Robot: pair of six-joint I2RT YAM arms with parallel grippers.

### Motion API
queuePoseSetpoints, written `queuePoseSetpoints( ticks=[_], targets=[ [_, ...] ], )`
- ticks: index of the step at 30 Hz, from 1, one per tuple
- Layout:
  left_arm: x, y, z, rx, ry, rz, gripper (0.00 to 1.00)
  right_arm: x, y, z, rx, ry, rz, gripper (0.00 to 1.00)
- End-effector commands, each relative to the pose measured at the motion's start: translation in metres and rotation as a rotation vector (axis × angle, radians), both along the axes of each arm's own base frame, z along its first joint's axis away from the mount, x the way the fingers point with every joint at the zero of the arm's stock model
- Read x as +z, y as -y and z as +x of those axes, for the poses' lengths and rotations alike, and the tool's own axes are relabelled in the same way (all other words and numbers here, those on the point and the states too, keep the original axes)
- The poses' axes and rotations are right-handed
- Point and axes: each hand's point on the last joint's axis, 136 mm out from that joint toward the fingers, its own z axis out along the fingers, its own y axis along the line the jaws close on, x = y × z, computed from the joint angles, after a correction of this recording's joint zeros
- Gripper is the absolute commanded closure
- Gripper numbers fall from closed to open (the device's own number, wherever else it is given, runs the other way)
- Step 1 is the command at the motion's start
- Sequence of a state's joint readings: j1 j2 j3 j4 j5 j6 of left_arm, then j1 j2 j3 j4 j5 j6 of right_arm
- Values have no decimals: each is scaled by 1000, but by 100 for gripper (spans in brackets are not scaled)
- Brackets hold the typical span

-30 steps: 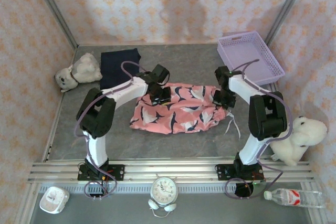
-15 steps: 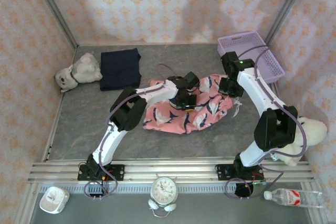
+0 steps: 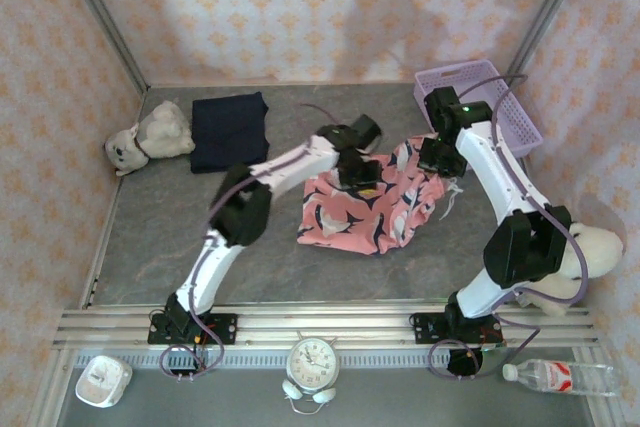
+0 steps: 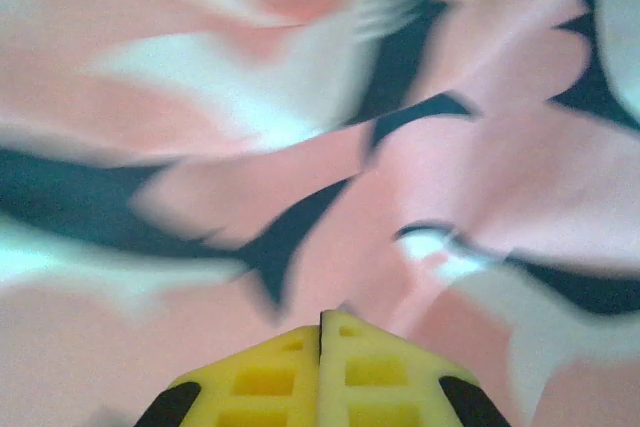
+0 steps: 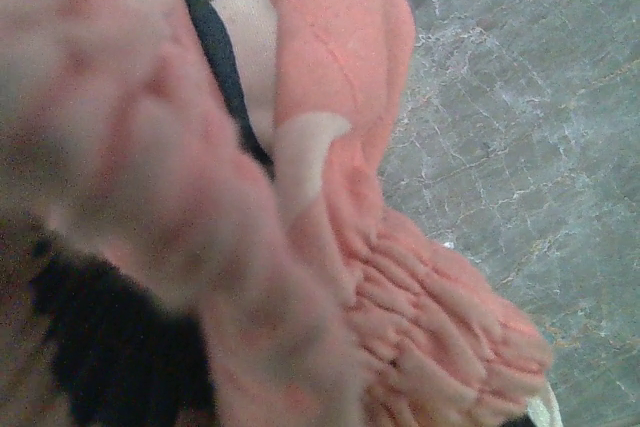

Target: Fold and stack the mixed laundry pile

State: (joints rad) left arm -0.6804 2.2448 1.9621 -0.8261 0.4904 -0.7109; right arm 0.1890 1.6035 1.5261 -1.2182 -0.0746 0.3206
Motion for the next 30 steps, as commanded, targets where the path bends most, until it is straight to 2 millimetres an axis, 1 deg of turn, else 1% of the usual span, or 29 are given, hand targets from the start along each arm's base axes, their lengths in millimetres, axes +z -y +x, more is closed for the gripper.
queuePoseSetpoints(
  ticks=[1,3,4,6,9,12,13,18,20,23,27,28,29,30],
  targets=[
    [38,-65,-14,25,46,19,95,12,14,-2,-39,8,-75,100],
    [31,-95,-38,32,28,47,96,14,18,-2,-46,6,-120,100],
    [27,-105,-49,29,19,60,96,15,20,-2,-45,4,-145,100],
    [11,-123,-72,27,-7,99,96,16,20,-2,-37,-9,-196,100],
    [-16,-139,-95,55,-53,131,96,13,10,0,-19,-20,-217,100],
    [-38,-144,-105,79,-89,134,96,10,-7,2,-5,-17,-215,100],
    [-42,-145,-106,79,-94,136,96,10,-13,3,-1,-11,-211,100],
    [-59,-147,-105,69,-113,175,97,4,-64,7,39,5,-129,100],
    [-63,-147,-105,61,-122,181,97,3,-85,8,51,13,-83,100],
    [-66,-148,-106,59,-126,187,97,-1,-125,8,72,34,15,100],
    [-69,-153,-110,62,-131,201,98,-14,-180,6,95,40,190,95],
    [-70,-155,-112,65,-132,208,98,-18,-197,6,108,35,256,92],
    [-69,-157,-112,69,-127,214,98,-20,-216,5,126,29,330,91],
    [-68,-158,-113,72,-122,218,98,-20,-232,5,144,30,398,89]
  ],
)
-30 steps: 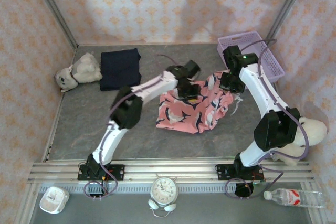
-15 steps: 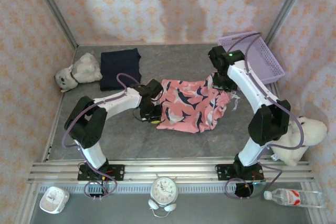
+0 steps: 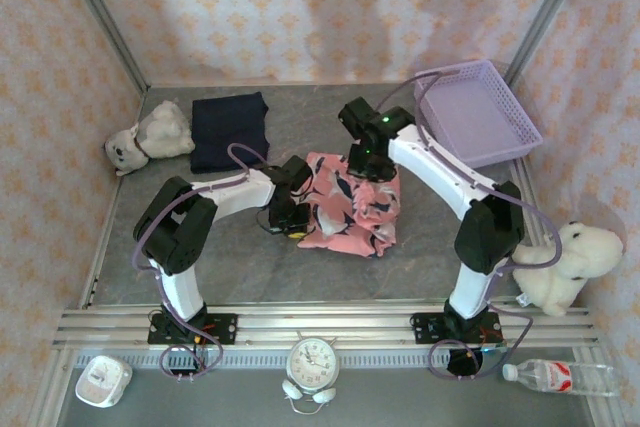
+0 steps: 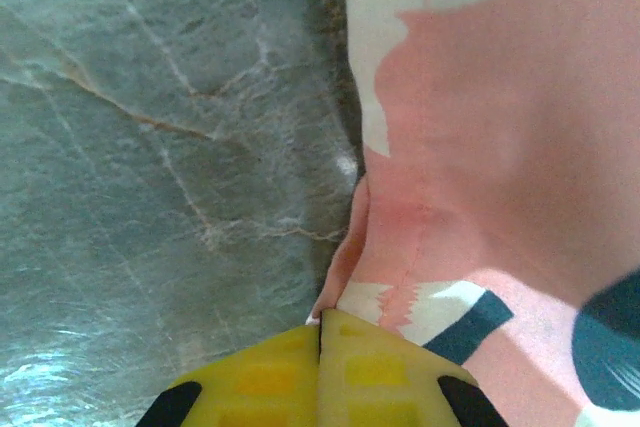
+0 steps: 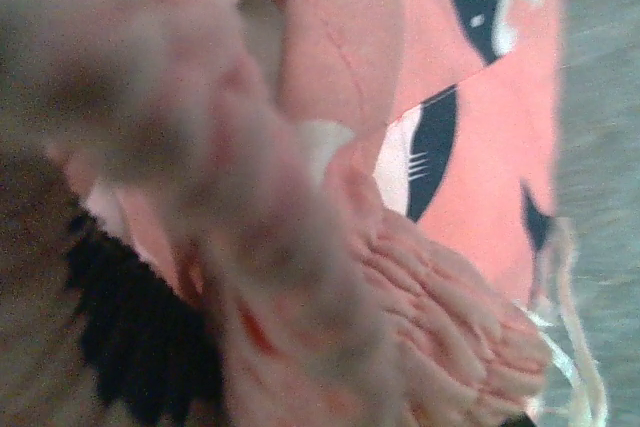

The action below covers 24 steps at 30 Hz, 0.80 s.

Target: Fold and stack the mixed laundry pile

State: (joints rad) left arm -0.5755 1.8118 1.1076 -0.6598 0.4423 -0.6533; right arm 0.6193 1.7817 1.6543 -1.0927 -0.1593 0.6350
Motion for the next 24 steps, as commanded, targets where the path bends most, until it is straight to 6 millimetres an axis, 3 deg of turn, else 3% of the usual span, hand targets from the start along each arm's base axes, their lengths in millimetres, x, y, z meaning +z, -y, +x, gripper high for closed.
queuePoseSetpoints(
  ticks=[1,3,4,5,7,11,15,19,21,24],
  targets=[
    [2,-10,2,4,40,32,98,-2,-69,5,34,-13,299,82],
    [2,-11,0,3,48,24,98,6,-86,7,39,-2,403,65],
    [2,-13,0,4,50,26,98,11,-84,9,33,20,411,42],
    [2,-15,0,7,48,32,98,14,-76,11,15,44,380,13],
    [3,-22,-1,22,49,39,98,24,-61,12,-1,92,353,4],
    [18,-44,2,61,81,55,97,40,-21,15,-73,148,366,3],
    [46,-67,7,68,127,93,94,35,22,13,-129,156,305,5],
    [94,-58,24,63,224,34,66,21,51,11,-141,149,190,11],
    [120,-42,38,83,286,-57,61,12,52,15,-125,139,167,21],
    [159,-13,56,102,381,-169,60,-3,39,28,-86,109,178,53]
  ],
)
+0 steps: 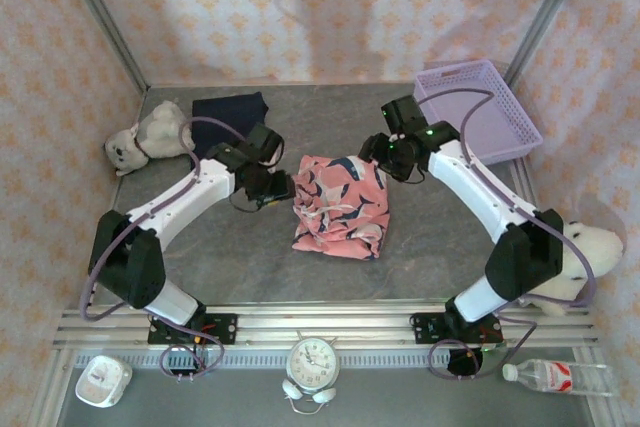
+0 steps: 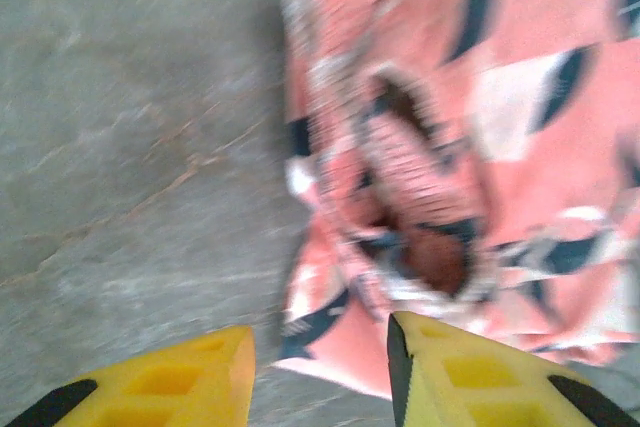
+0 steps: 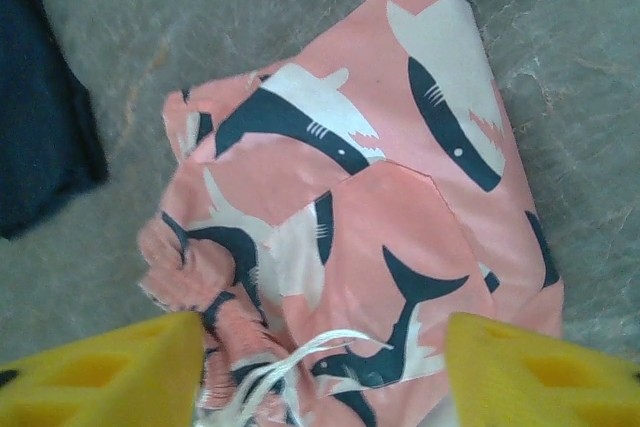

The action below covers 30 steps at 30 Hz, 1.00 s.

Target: Fold and stack the mixed laundry pile

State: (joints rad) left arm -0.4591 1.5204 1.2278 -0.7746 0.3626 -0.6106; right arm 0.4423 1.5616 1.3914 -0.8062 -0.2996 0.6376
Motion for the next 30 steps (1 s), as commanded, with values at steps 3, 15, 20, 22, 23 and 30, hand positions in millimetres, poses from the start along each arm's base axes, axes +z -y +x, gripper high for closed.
queuePoseSetpoints(
  ticks=[3,15,20,22,23,30],
  targets=[
    [56,56,17,-35,138,-151,61,-46,-8,22,42,-55,-71,63],
    [-74,33,-19,-40,-146,163,61,-124,31,51,-68,-200,-288,60],
    [-112,12,-5,19,-196,256,62,-146,44,23,-122,-268,-264,59],
    [-118,6,5,40,-206,279,63,-151,53,7,-174,-287,-272,59],
    [-123,3,12,46,-214,292,63,-154,54,-1,-197,-290,-251,59],
    [-98,9,87,-40,-110,360,63,-152,48,-57,-266,-306,-145,60]
  ],
)
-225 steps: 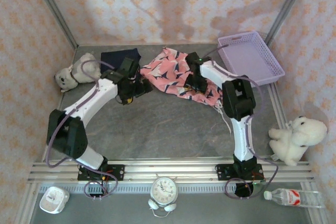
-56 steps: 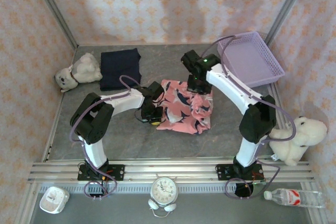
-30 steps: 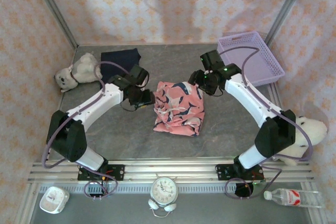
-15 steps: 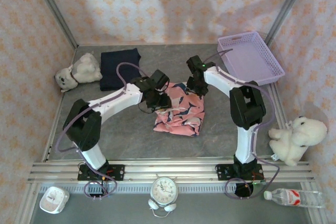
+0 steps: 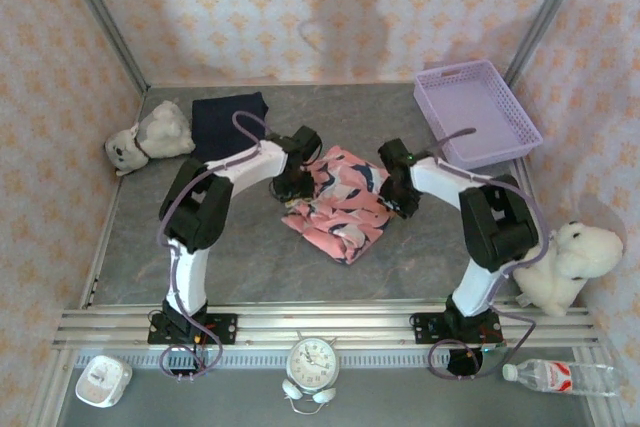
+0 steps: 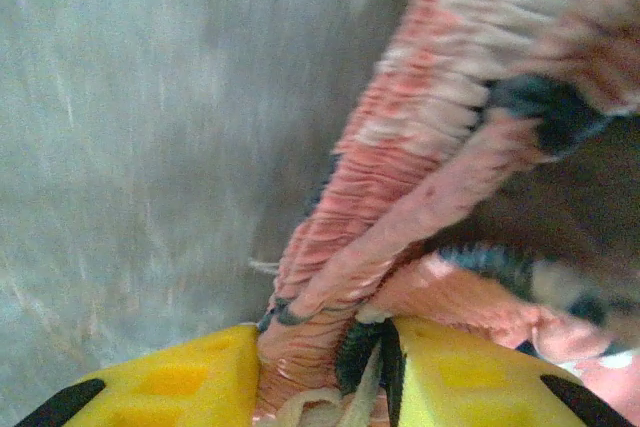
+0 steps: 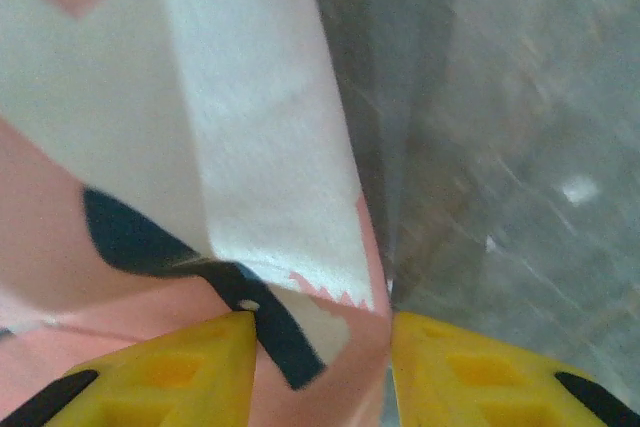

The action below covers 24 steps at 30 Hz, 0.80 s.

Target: Fold and stack the mixed laundry pile

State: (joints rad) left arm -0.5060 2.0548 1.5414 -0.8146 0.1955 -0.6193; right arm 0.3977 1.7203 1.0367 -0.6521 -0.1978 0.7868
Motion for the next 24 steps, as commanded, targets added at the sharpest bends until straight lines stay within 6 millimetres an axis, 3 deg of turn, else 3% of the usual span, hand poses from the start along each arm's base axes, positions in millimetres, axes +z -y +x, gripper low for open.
queuePoseSetpoints(
  ticks=[1,5,7,10,14,16,20,24],
  targets=[
    [14,-6,36,-96,56,93,63,10,-16,-19,-38,23,63,60],
    [40,16,75,-160,112,54,59,42,-57,-32,78,91,189,57],
    [61,24,88,-175,148,37,51,63,-72,-31,138,139,249,55],
    [97,33,91,-174,201,-23,44,89,-69,-20,211,206,217,55],
    [131,57,60,-170,223,-187,43,94,-56,4,269,207,147,62],
    [130,72,33,-154,211,-263,46,91,-53,21,274,211,134,64],
    [111,89,-14,-148,186,-309,56,72,-54,47,274,172,146,65],
    [77,91,-48,-206,142,-229,59,48,-52,64,258,114,125,66]
  ],
)
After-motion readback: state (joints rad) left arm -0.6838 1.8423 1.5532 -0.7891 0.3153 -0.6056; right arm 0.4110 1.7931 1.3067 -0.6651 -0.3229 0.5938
